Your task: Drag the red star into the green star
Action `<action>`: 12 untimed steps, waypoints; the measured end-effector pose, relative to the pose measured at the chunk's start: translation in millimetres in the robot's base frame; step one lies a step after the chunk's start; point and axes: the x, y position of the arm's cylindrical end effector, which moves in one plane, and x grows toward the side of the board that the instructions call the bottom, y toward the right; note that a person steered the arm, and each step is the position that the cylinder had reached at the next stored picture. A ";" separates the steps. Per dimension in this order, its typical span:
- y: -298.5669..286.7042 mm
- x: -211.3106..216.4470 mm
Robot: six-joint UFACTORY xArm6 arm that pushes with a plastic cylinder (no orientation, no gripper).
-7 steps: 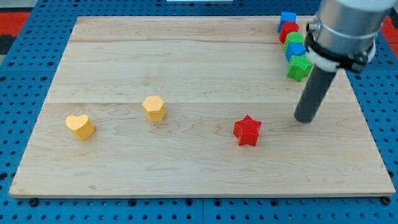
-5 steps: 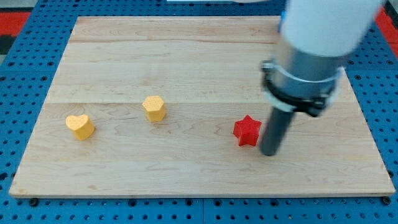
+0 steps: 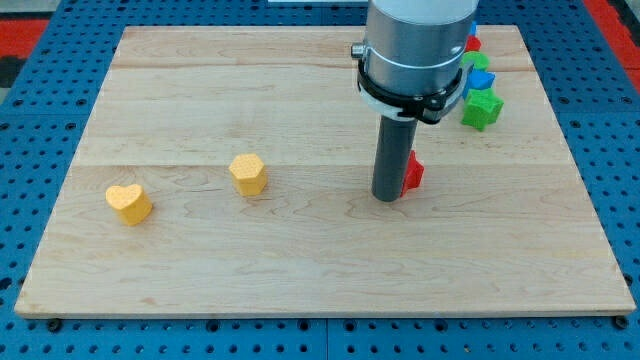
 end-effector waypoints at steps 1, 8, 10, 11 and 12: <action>2.3 -13.3; 78.7 -37.8; 117.4 -44.6; 129.9 -45.8; 92.4 -38.0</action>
